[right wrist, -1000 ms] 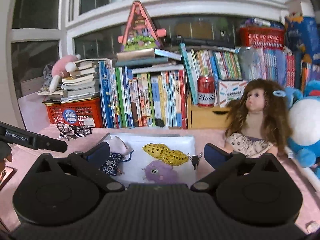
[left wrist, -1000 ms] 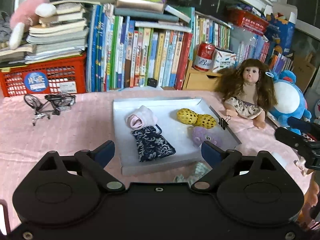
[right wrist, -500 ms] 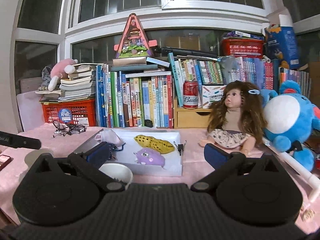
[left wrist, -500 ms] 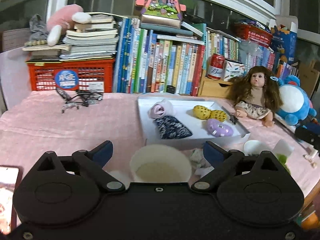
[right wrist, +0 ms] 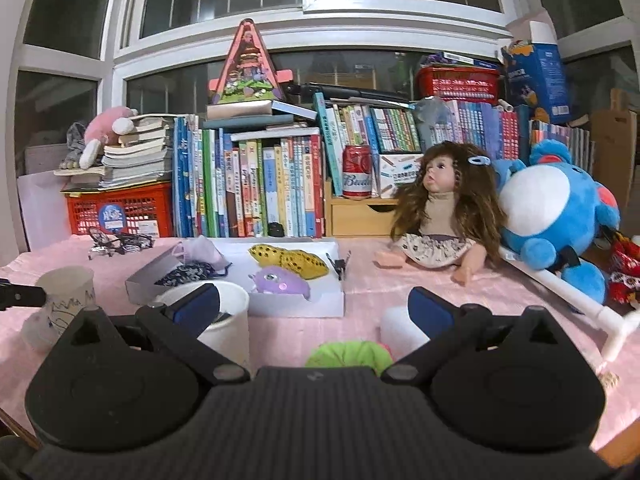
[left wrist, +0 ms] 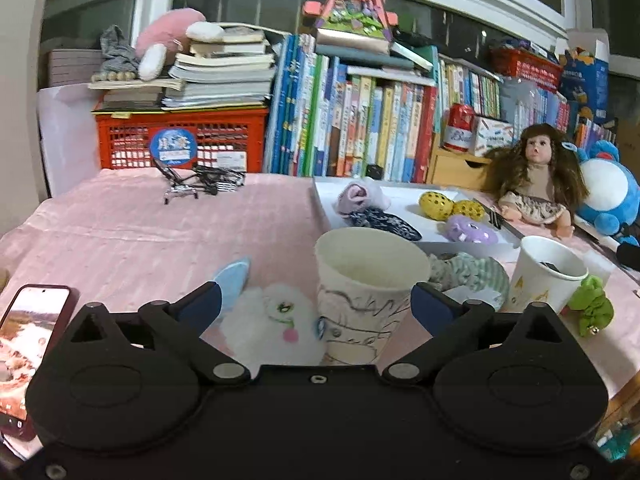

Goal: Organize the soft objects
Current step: 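Grasp the white fluffy plush ball with the left tool while the right tool grasps the green scrunchie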

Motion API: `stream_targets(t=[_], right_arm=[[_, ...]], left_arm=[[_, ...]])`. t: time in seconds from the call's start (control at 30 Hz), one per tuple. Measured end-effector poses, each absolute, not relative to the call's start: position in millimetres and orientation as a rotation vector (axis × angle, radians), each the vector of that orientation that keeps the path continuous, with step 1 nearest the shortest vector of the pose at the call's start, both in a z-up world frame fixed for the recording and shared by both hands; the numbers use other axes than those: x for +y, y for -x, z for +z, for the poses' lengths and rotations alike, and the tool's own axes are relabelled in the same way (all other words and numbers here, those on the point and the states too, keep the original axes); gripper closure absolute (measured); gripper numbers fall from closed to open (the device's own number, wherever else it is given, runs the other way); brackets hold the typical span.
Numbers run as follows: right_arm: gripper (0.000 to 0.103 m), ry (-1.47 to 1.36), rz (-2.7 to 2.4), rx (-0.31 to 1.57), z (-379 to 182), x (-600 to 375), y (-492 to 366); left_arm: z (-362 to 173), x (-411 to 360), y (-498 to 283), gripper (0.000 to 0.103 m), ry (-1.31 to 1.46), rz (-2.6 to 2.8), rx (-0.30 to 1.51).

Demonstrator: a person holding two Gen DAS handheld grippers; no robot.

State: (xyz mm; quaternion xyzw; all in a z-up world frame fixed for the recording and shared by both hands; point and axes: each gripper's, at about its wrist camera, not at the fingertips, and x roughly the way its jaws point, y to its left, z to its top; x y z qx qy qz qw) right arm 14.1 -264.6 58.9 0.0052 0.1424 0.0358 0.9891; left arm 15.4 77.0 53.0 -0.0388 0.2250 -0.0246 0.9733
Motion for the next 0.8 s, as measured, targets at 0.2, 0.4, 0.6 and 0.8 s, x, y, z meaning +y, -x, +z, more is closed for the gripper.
stream_targets(t=[0.2, 0.4, 0.6, 0.8], right_arm=[[0.0, 0.011, 0.042, 0.306, 47, -263, -12], [0.0, 0.025, 0.025, 0.331, 36, -262, -10], [0.006, 0.016, 0.021, 0.364, 27, -262, -11], [0.011, 0.03, 0.026, 0.385, 22, -259, -14]], left_arm=[[42, 82, -10, 0.002, 0.071, -0.013, 0.448], [29, 83, -13, 0.002, 0.07, 0.004, 0.478], [20, 82, -16, 0.013, 0.072, -0.003, 0.506], [15, 82, -20, 0.024, 0.088, 0.001, 0.523]])
